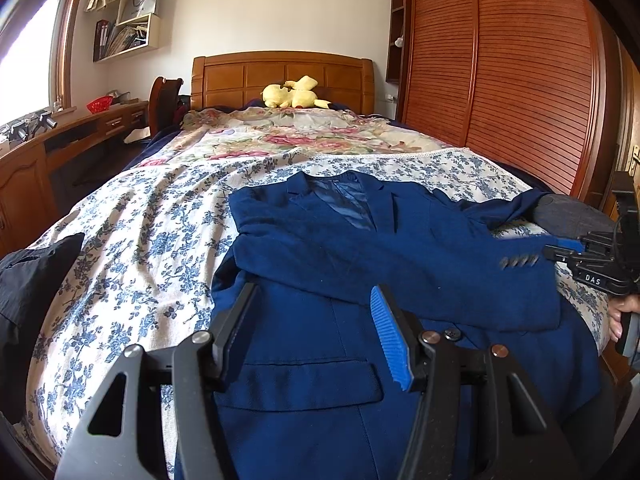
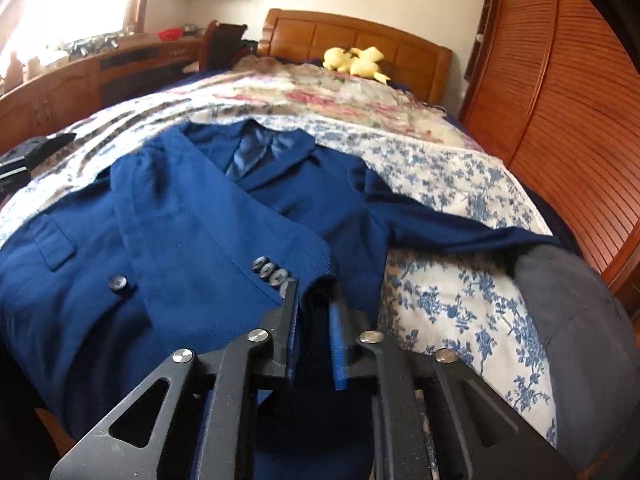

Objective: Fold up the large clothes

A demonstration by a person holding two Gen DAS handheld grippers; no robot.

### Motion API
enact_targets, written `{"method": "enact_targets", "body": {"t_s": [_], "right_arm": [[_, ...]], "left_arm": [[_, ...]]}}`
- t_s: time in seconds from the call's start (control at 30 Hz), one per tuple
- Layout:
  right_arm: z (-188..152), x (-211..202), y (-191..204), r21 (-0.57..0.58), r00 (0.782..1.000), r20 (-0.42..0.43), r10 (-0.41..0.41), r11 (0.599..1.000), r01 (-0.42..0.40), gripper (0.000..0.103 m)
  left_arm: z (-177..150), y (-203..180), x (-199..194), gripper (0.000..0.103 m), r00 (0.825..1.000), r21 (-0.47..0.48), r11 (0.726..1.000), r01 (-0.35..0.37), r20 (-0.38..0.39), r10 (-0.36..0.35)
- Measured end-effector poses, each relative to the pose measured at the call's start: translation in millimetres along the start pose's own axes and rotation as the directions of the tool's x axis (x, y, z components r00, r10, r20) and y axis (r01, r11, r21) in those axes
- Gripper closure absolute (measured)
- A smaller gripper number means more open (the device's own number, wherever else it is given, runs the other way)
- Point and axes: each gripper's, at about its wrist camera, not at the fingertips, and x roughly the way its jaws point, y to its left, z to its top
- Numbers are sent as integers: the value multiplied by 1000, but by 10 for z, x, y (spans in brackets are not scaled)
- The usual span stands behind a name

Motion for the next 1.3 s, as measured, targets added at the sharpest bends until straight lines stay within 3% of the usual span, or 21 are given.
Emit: {"method": "enact_targets", "body": {"t_s": [0.07, 0.1, 0.33, 0.47, 0.63, 0.8, 0.97, 1.07, 1.3], "right_arm": [[-3, -8, -5, 4, 1000, 8, -8, 1000, 8, 52], [-7, -12, -2, 12, 1000, 13, 2, 1000, -2, 50], [-156, 197, 178, 22, 982, -58, 180, 984, -179, 49], [-327, 481, 270, 32, 967, -158, 201, 980, -198, 49], [-383, 488, 214, 74, 961, -140, 240, 970, -231, 49], [-380, 369, 177, 81, 961, -108, 253, 966, -245, 49], [-272, 143, -86, 97, 966, -22, 259, 962, -256, 48], [-190, 93, -331, 99, 974, 13, 227, 969, -227, 43], [-116, 291, -982, 140, 989, 1, 149, 979, -147, 43]], "left_arm": [[-1, -1, 2, 47, 1000, 2, 1000, 0, 2, 0], [-1, 3, 9, 47, 1000, 2, 1000, -1, 2, 1], [-9, -10, 25, 47, 1000, 7, 1000, -2, -4, 2], [-10, -10, 40, 47, 1000, 4, 1000, -4, -6, 4], [-25, -14, 57, 47, 1000, 10, 1000, -1, -7, 1], [-46, -86, 106, 47, 1000, 29, 1000, 10, -17, -10], [-32, -206, 167, 46, 1000, 36, 999, 22, -23, -21], [-2, -315, 209, 46, 999, 41, 999, 35, -29, -34], [109, -625, 307, 45, 999, 107, 994, 30, -22, -27]]}}
